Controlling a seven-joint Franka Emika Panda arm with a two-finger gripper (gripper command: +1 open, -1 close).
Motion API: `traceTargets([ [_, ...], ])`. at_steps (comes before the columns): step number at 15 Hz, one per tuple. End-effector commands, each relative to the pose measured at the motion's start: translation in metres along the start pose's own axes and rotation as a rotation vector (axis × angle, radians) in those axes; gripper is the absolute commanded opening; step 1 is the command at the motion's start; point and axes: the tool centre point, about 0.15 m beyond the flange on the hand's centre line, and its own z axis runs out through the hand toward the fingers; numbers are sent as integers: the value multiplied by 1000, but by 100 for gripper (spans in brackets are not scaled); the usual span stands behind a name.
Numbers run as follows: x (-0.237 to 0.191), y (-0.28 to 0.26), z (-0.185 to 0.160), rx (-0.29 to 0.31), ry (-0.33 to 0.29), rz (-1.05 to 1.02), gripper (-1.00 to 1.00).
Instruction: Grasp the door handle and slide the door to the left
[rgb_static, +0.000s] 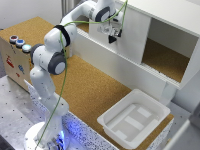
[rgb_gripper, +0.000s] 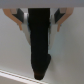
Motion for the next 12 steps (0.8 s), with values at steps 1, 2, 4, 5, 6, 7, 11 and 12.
traceTargets([
  [1, 28, -44, 30, 27, 72, -135, -100],
  [2, 30, -50, 29, 36, 75, -152, -100],
  [4, 32, -61, 28, 48, 79, -188, -100],
  [5, 33, -67, 26, 55, 84, -206, -100],
  [6, 33, -72, 25, 58, 89, -222, -100],
  [7, 34, -78, 25, 66, 89, -240, -100],
  [11, 33, -98, 23, 77, 88, -309, -100],
  [12, 33, -102, 22, 82, 91, -319, -100],
])
